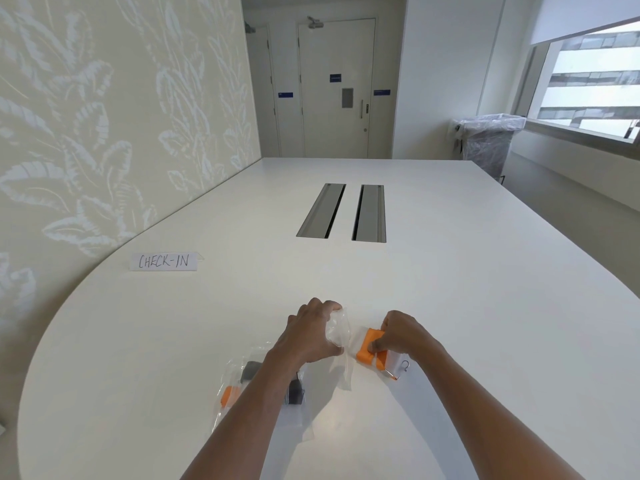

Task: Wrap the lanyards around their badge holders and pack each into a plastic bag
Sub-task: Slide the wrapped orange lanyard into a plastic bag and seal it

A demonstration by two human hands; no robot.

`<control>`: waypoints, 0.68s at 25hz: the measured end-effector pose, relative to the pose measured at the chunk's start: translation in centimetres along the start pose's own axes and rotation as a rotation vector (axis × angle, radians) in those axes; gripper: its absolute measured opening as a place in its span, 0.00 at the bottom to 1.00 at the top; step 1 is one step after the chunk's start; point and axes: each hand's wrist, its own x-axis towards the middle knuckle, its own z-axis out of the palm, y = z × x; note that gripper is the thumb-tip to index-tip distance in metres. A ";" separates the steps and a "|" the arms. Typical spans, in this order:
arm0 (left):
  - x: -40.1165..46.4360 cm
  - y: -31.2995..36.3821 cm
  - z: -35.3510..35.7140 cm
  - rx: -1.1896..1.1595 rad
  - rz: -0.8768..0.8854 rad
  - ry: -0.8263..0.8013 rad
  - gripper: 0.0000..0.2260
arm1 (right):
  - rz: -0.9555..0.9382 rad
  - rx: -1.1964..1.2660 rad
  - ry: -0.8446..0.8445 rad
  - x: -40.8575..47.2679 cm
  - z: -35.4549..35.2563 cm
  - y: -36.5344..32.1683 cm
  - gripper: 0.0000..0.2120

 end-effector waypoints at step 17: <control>0.3 0.0 -0.1 0.008 0.020 -0.011 0.34 | 0.024 0.266 -0.079 0.9 -0.7 1.7 0.20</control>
